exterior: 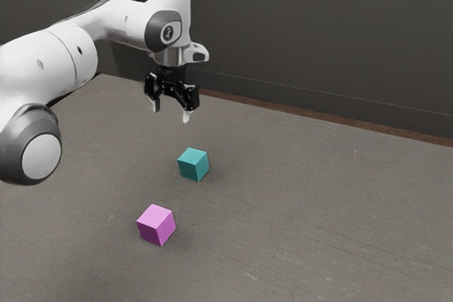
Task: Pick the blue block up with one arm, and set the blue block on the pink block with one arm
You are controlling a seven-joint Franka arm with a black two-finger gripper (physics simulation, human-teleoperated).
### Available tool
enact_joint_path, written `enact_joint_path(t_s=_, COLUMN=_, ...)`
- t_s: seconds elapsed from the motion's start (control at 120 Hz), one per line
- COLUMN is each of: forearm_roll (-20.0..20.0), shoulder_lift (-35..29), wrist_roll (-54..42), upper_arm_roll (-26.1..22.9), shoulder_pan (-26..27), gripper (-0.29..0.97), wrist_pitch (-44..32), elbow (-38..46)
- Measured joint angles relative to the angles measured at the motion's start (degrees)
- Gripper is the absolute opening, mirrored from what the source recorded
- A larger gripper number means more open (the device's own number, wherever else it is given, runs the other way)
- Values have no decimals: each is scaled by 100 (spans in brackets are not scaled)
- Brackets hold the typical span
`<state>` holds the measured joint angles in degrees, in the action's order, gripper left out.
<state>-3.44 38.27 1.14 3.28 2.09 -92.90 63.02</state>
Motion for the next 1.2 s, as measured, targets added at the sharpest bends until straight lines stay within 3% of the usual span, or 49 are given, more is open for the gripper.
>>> enact_joint_path(t_s=0.333, forearm_roll=11, shoulder_lift=708, wrist_roll=10, upper_arm_roll=-236, shoulder_pan=-62, gripper=68, wrist_pitch=-1138, elbow=133)
enact_joint_path(t_s=0.8, forearm_roll=188, shoulder_lift=715, wrist_roll=86, upper_arm_roll=-98, shoulder_pan=-19, gripper=68, wrist_pitch=-2075, elbow=1051)
enact_joint_path(t_s=1.2, forearm_roll=386, shoulder_lift=747, wrist_roll=212, upper_arm_roll=-20, shoulder_pan=2, gripper=66, wrist_pitch=-2410, elbow=1305)
